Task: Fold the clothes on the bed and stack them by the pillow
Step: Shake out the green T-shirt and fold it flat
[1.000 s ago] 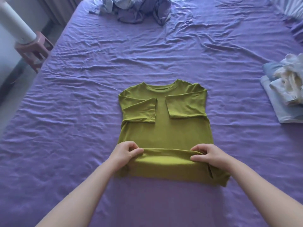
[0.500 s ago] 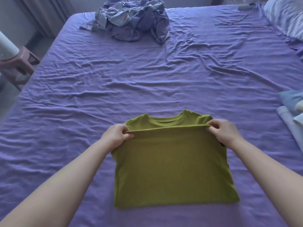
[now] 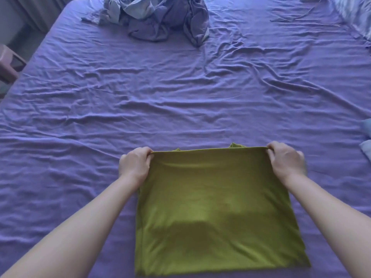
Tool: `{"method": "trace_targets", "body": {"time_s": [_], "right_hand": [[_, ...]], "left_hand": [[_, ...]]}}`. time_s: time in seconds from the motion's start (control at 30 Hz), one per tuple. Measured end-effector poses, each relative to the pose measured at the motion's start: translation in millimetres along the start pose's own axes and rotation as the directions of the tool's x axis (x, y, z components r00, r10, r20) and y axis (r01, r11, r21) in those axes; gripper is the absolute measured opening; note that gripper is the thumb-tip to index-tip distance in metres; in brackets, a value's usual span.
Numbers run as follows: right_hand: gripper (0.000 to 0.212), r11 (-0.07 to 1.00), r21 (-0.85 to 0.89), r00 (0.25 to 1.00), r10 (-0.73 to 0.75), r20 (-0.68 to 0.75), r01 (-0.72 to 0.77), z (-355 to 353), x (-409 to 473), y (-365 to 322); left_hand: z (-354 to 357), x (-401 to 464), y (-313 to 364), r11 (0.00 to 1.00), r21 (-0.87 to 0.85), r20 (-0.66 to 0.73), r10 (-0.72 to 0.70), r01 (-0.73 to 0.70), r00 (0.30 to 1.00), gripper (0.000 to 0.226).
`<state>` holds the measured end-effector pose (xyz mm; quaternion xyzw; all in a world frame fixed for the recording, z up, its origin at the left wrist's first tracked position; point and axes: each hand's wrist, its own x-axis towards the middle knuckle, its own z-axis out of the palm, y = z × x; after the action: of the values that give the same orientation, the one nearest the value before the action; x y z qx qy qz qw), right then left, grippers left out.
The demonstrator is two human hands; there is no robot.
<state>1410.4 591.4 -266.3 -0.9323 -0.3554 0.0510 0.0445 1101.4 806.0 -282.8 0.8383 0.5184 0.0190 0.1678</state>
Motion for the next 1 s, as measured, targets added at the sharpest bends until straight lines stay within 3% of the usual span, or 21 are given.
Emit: {"method": "trace_targets", "body": {"time_s": [0.17,0.3,0.37,0.4,0.47,0.63,0.77,0.83,0.9,1.0], "right_hand": [[0.029,0.997,-0.004,0.996,-0.082,-0.026,0.082,9.5,9.6,-15.9],[0.038,0.954,0.022,0.952,-0.296,-0.083,0.299,35.4,-32.1,-37.2],[0.050,0.931,0.027,0.928,-0.366,0.063,0.365,51.1,-54.5,-46.3],[0.059,0.929,0.015,0.920,-0.367,0.139,0.369,58.4,-62.3,-46.8],[0.069,0.940,-0.013,0.922,-0.332,0.199,0.341,73.2,-70.0,-39.9],[0.067,0.943,-0.087,0.929,-0.297,0.221,0.322,87.0,-64.5,-33.4],[0.061,0.953,-0.042,0.931,-0.282,0.232,0.299,75.5,-72.1,-22.2],[0.055,0.980,-0.001,0.969,-0.198,0.145,0.200,62.3,-81.2,-2.1],[0.052,0.995,0.067,0.992,-0.084,0.097,0.078,49.0,-85.1,22.4],[0.061,0.956,0.283,0.979,0.025,0.201,-0.083,29.8,-68.4,49.5]], "left_hand": [[10.5,0.8,8.3,0.987,0.153,-0.051,-0.047,0.055,0.998,0.030],[32.7,-36.7,39.1,0.971,0.153,-0.191,0.209,-0.182,0.959,0.042],[51.8,-57.8,55.5,0.937,0.180,-0.088,0.320,-0.300,0.943,0.041],[60.2,-65.8,61.7,0.934,0.185,0.015,0.309,-0.307,0.951,0.047],[77.1,-73.4,62.7,0.935,0.228,0.139,0.243,-0.270,0.960,0.063],[90.7,-69.4,57.2,0.927,0.279,0.206,0.198,-0.251,0.958,0.072],[81.1,-82.0,69.3,0.943,0.260,0.233,0.148,-0.208,0.961,0.072],[73.2,-104.7,89.4,0.931,0.251,0.193,0.221,-0.265,0.956,0.070],[73.7,-135.2,115.8,0.902,0.156,0.110,0.389,-0.402,0.915,0.060],[88.8,-173.8,162.8,0.823,-0.046,0.047,0.568,-0.567,0.821,0.045]]}}
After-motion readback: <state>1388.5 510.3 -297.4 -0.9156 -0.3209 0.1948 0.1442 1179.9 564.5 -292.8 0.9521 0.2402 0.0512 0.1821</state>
